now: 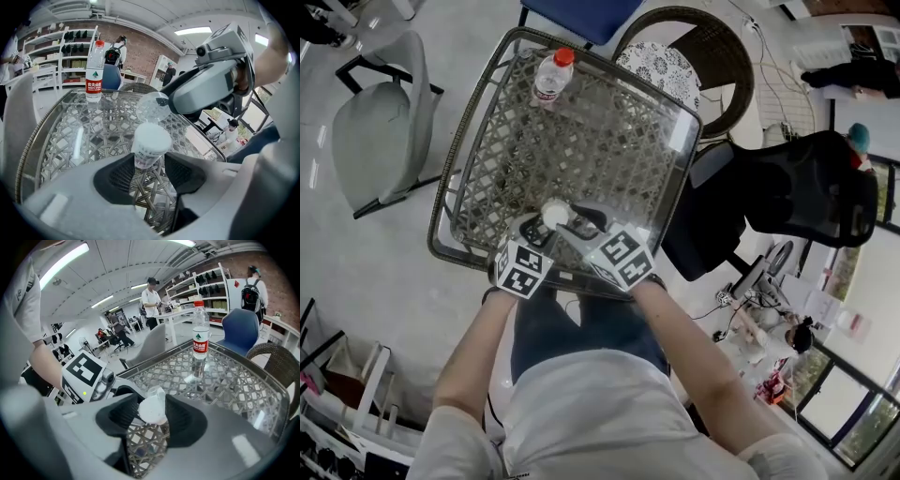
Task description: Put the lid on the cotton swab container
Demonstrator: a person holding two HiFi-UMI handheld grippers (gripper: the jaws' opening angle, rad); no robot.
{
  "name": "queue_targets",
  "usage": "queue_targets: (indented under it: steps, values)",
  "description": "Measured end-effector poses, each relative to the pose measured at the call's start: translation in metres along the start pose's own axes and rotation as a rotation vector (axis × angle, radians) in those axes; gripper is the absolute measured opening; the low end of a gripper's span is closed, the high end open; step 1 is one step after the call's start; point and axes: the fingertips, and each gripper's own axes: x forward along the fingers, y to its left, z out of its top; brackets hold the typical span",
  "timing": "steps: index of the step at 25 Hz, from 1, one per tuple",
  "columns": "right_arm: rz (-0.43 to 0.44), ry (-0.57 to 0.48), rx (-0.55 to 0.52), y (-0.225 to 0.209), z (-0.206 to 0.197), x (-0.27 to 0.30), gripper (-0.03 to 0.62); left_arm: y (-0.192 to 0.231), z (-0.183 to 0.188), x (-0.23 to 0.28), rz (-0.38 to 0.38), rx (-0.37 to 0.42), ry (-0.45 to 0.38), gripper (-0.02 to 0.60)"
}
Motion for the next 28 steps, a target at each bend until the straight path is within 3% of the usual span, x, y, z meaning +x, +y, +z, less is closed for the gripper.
queue_targets:
  steps: [8,19,24,28]
  values:
    - [0.045,0.015,0.033,0.019,-0.010,0.006,0.181,-0.004,-0.004,0.000,-0.016,-0.006,-0.002,0.207]
    - [0.007,0.020,0.081,0.020,-0.025,0.020,0.167,-0.006,-0.007,0.002,-0.023,-0.005,-0.007,0.204]
    - [-0.040,0.022,0.068,0.014,-0.029,0.023,0.126,-0.005,-0.008,0.003,-0.020,-0.009,-0.015,0.204]
    - [-0.108,0.022,0.065,0.004,-0.030,0.023,0.038,-0.006,-0.009,0.003,-0.022,-0.009,-0.014,0.204]
